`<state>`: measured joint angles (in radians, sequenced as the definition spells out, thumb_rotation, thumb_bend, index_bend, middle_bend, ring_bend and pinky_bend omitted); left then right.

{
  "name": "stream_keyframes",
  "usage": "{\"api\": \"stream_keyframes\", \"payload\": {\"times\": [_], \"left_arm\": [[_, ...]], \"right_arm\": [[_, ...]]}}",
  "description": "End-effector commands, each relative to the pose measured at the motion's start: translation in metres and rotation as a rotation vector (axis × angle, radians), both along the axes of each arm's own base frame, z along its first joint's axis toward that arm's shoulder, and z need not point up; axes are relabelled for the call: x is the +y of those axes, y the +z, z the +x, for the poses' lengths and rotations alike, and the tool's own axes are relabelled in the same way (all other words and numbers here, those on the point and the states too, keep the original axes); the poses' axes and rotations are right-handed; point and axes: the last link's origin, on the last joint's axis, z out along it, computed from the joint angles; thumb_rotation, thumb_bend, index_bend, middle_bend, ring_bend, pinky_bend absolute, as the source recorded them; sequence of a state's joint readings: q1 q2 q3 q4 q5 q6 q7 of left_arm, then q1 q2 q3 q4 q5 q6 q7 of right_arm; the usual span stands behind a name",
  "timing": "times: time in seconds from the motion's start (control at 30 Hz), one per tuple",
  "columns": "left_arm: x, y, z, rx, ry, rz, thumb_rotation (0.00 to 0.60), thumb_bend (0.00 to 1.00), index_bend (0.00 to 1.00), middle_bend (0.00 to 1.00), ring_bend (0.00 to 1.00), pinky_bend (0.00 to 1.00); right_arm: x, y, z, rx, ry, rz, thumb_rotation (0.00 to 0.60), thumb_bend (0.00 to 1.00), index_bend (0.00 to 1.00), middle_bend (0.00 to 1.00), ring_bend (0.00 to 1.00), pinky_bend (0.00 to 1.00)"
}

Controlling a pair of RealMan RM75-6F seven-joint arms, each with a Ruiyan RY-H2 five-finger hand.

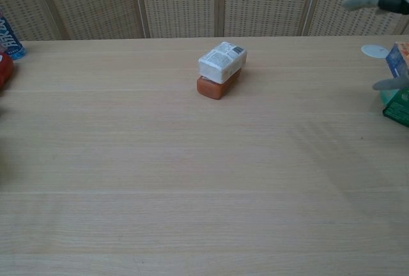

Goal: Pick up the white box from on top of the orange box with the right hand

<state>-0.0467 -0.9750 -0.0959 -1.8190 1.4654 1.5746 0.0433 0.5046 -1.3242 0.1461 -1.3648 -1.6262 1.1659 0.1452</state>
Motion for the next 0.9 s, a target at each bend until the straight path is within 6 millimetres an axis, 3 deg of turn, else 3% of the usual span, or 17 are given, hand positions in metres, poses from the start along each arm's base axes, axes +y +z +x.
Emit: {"api": "stream_keyframes", "payload": {"times": [0.03, 0.5, 0.9], "left_arm": [[0.001, -0.001, -0.002, 0.005, 0.01, -0.004, 0.6, 0.0, 0.0, 0.0, 0.0, 0.0], [0.005, -0.006, -0.013, 0.024, 0.054, -0.019, 0.6, 0.0, 0.0, 0.0, 0.0, 0.0], [0.009, -0.013, -0.023, 0.042, 0.099, -0.041, 0.6, 0.0, 0.0, 0.0, 0.0, 0.0]], "right_arm": [[-0.021, -0.018, 0.024, 0.043, 0.065, 0.039, 0.6, 0.0, 0.03, 0.0, 0.0, 0.0], [-0.075, -0.083, 0.107, 0.12, 0.11, 0.11, 0.6, 0.0, 0.03, 0.0, 0.0, 0.0], [-0.103, -0.13, 0.121, 0.146, -0.011, 0.112, 0.6, 0.0, 0.04, 0.0, 0.0, 0.0]]}}
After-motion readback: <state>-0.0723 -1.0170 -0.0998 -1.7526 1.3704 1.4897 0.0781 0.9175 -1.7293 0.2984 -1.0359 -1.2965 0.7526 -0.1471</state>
